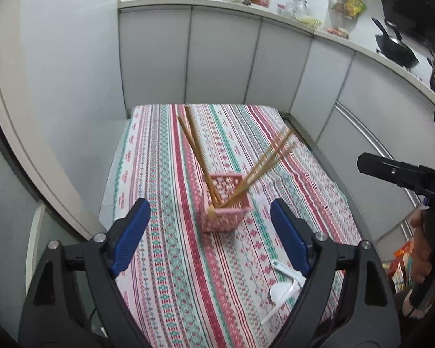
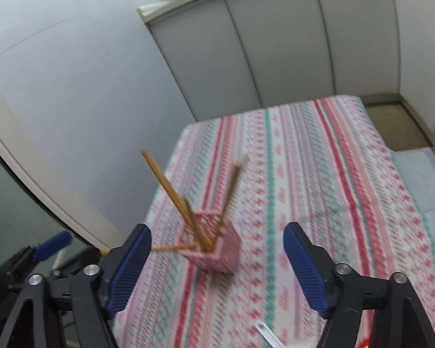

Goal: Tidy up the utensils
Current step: 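Move both tools down toward the white spoon and the red spoon, then close the left tool on the white spoon handle while the right tool grasps the red spoon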

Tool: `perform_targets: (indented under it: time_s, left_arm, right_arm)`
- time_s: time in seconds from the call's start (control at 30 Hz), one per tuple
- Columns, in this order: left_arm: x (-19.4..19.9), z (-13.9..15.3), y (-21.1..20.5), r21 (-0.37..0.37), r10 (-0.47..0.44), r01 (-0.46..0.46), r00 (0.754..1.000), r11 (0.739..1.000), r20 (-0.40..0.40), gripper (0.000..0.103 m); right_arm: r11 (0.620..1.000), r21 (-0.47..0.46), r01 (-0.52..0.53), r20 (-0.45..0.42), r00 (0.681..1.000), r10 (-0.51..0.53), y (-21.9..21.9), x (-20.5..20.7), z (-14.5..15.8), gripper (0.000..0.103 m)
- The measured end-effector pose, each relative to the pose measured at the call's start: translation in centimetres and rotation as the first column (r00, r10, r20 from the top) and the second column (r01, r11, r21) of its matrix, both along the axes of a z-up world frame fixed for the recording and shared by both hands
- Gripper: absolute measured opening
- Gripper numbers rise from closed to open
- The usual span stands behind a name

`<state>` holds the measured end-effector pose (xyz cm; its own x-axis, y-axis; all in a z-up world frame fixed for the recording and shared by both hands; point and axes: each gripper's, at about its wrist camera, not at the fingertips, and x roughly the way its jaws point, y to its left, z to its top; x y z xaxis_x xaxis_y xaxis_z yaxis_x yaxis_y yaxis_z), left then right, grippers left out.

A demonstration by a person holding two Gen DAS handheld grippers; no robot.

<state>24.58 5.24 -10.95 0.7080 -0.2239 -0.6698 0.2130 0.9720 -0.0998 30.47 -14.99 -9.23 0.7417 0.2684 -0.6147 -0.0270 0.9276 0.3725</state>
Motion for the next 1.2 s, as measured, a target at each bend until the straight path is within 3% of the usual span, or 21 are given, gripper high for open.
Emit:
perform_targets:
  time_s: [0.2, 0.33, 0.53, 0.77, 0.93, 1.2]
  left_arm:
    - [-0.7, -2.3, -1.7, 0.049, -0.062, 0.067, 0.993, 0.997, -0.099, 0.088]
    - [-0.7, -4.7, -3.0, 0.051, -0.097, 0.109, 0.976, 0.993, -0.195, 0.088]
    - [-0.8, -8.0, -5.4, 0.015, -0.148, 0.16, 0.942, 0.987, -0.3, 0.088]
    - [-0.2, -11.3, -8.0, -0.05, -0.162, 0.155, 0.902, 0.987, -0.401, 0.087]
    - [0.7, -13.1, -10.2, -0.132, -0.19, 0.144, 0.858, 0.981, -0.477, 0.065]
    - [2.0, -17.2, -13.5, -0.131, -0.126, 0.061, 0.81, 0.99, -0.573, 0.045]
  right_arm:
    - [0.999, 0.0, 0.049, -0.158, 0.986, -0.049, -3.0, -1.1, -3.7, 0.087]
    - [0.995, 0.03, 0.095, -0.248, 0.965, -0.085, -5.1, -1.5, -6.3, 0.087]
    - [0.991, 0.036, 0.132, -0.333, 0.936, -0.113, -6.9, -2.3, -9.0, 0.087]
    - [0.985, 0.034, 0.172, -0.439, 0.887, -0.14, -9.3, -2.9, -12.4, 0.087]
    - [0.982, 0.02, 0.19, -0.468, 0.869, -0.159, -10.7, -3.4, -13.6, 0.087]
    - [0.981, -0.029, 0.194, -0.53, 0.829, -0.179, -12.2, -3.7, -15.7, 0.087]
